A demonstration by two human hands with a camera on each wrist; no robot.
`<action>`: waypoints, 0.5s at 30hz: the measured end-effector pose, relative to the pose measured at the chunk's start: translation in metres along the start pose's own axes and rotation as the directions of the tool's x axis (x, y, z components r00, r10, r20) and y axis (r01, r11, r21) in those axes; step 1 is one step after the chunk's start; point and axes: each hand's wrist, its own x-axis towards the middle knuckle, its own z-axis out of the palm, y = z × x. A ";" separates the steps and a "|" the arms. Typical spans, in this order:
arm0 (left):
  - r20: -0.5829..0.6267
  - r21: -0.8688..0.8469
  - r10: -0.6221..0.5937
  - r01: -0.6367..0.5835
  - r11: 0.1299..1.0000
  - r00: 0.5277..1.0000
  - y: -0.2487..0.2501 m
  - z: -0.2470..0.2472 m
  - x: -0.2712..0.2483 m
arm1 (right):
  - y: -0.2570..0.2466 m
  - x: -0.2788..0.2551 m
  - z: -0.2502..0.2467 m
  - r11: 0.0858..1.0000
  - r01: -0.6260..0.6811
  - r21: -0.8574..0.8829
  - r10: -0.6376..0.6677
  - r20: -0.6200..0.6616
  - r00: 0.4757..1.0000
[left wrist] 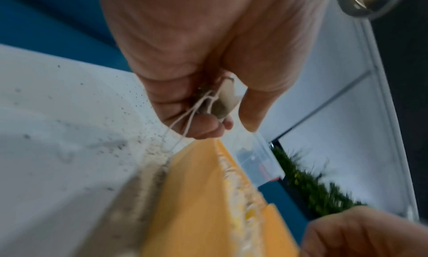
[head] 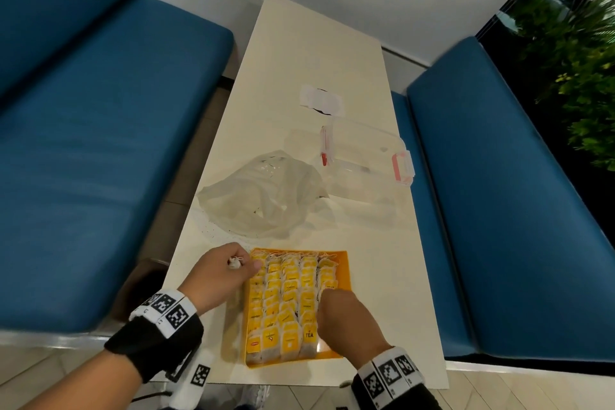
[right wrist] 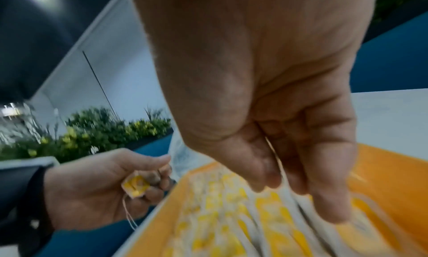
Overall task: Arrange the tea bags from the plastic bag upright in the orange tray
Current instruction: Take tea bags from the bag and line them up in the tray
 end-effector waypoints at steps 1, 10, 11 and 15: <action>0.014 -0.167 -0.035 0.036 0.985 0.999 0.006 -0.001 -0.001 | -0.008 -0.002 -0.012 0.997 0.068 0.044 -0.065 -0.063 0.996; 0.317 -0.826 -0.138 0.345 0.446 0.938 0.040 -0.002 -0.011 | -0.100 0.007 -0.036 0.850 0.516 0.110 -0.461 -0.319 0.828; 0.322 -0.828 -0.140 0.350 0.439 0.936 0.039 0.000 -0.011 | -0.104 0.009 -0.034 0.851 0.514 0.110 -0.457 -0.326 0.827; 0.351 -0.851 -0.136 0.376 0.367 0.926 0.039 0.002 -0.014 | -0.103 0.017 -0.024 0.838 0.536 0.104 -0.471 -0.358 0.806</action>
